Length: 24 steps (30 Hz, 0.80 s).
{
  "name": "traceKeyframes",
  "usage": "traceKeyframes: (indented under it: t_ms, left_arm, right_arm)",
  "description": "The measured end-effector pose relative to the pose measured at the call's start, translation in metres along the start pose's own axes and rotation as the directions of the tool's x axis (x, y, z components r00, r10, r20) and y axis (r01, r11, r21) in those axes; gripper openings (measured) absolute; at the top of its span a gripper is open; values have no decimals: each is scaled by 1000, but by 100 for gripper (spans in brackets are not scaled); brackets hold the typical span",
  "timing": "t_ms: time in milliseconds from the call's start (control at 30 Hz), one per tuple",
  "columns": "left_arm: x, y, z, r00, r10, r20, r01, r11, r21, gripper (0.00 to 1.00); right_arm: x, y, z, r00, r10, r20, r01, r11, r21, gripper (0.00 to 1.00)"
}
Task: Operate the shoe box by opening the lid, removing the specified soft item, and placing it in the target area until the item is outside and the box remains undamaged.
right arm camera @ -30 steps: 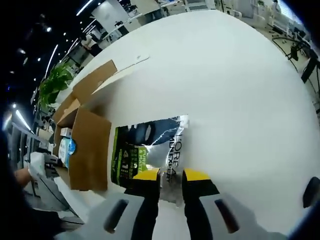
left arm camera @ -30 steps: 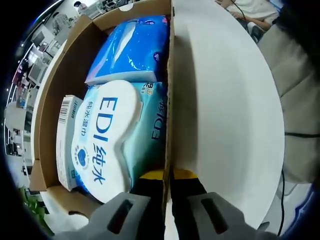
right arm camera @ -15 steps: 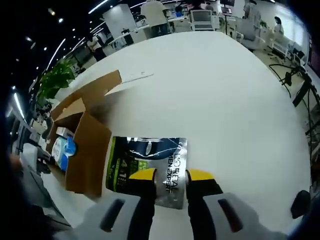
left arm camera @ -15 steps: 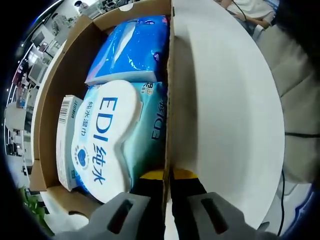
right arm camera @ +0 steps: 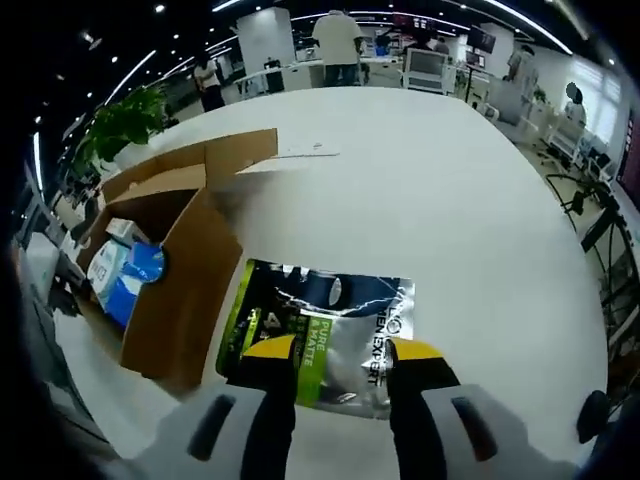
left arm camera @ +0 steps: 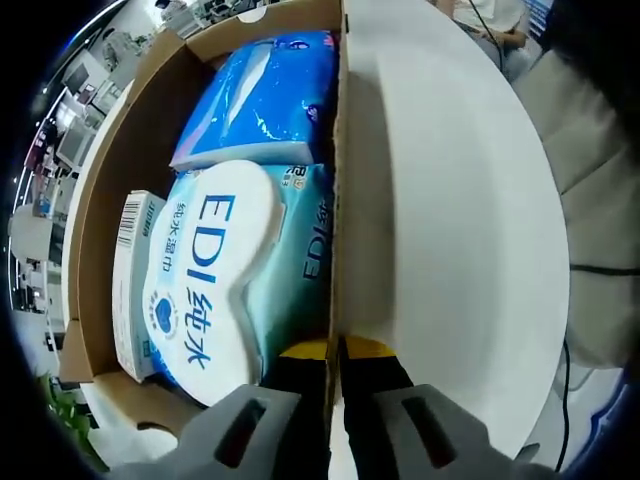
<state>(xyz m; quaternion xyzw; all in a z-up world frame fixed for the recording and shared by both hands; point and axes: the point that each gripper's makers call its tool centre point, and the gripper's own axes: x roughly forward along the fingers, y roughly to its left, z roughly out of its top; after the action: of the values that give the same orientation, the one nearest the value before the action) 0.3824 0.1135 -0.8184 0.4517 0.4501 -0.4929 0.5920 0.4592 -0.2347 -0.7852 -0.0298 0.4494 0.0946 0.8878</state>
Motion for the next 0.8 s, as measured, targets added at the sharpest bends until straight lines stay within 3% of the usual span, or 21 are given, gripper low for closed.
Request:
traceKeyframes:
  t_ms: [233, 500, 700, 800]
  left_arm:
    - [0, 0, 1, 1000, -2, 1, 1, 1000, 1, 1]
    - [0, 0, 1, 1000, 4, 1, -4, 1000, 2, 1]
    - [0, 0, 0, 1000, 3, 0, -3, 1000, 2, 1]
    - [0, 0, -1, 1000, 4, 1, -4, 1000, 3, 1]
  right_arm:
    - [8, 22, -11, 1000, 5, -23, -6, 999, -34, 36]
    - [13, 33, -16, 1000, -14, -22, 13, 999, -31, 43]
    - [19, 36, -28, 998, -13, -60, 11, 1000, -28, 44]
    - [18, 36, -25, 999, -7, -40, 6, 1000, -13, 45]
